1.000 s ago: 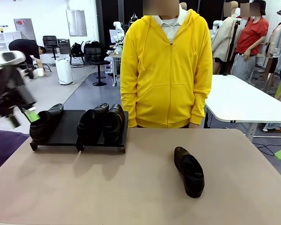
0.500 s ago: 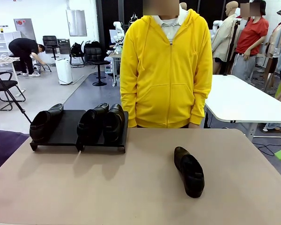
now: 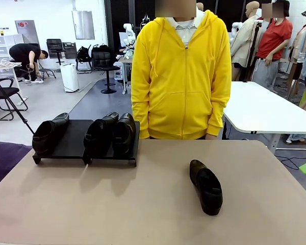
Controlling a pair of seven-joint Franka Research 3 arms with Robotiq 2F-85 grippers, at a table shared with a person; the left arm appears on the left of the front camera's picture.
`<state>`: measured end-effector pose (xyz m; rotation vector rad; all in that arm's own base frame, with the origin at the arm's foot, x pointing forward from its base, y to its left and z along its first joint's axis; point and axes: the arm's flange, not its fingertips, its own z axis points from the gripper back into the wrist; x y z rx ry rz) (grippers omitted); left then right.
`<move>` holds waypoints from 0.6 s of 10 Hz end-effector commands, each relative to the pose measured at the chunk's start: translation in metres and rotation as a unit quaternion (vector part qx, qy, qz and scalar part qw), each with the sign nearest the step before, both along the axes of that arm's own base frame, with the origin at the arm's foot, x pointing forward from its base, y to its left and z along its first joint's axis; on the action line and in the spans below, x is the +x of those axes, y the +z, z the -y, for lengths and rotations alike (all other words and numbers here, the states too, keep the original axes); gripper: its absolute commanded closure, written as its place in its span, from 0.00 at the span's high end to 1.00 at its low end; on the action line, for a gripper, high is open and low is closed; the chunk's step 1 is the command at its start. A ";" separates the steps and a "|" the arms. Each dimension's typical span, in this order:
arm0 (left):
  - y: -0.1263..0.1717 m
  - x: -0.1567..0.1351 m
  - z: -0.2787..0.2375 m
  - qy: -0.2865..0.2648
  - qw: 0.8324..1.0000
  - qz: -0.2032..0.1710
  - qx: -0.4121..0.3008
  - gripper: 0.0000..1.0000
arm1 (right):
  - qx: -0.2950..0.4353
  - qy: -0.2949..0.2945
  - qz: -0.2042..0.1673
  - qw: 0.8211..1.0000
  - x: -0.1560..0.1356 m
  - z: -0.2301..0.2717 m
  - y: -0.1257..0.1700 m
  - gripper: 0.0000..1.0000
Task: Organize the shoes by placing them on the stand.
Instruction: Place the Shoe from the middle of the table onto the Shoes Stand, then pick up one Shoe and place it in the middle of the table.
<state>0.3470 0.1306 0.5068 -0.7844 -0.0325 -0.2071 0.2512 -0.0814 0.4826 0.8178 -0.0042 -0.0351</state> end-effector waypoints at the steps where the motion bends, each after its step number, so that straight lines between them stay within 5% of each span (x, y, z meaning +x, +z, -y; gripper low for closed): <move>1: 0.003 -0.002 -0.009 -0.004 1.000 -0.002 0.006 1.00 | 0.005 0.008 0.009 1.000 0.000 0.002 0.002 1.00; 6: 0.003 -0.002 -0.009 -0.004 1.000 -0.002 0.006 1.00 | 0.005 0.008 0.009 1.000 0.000 0.002 0.002 1.00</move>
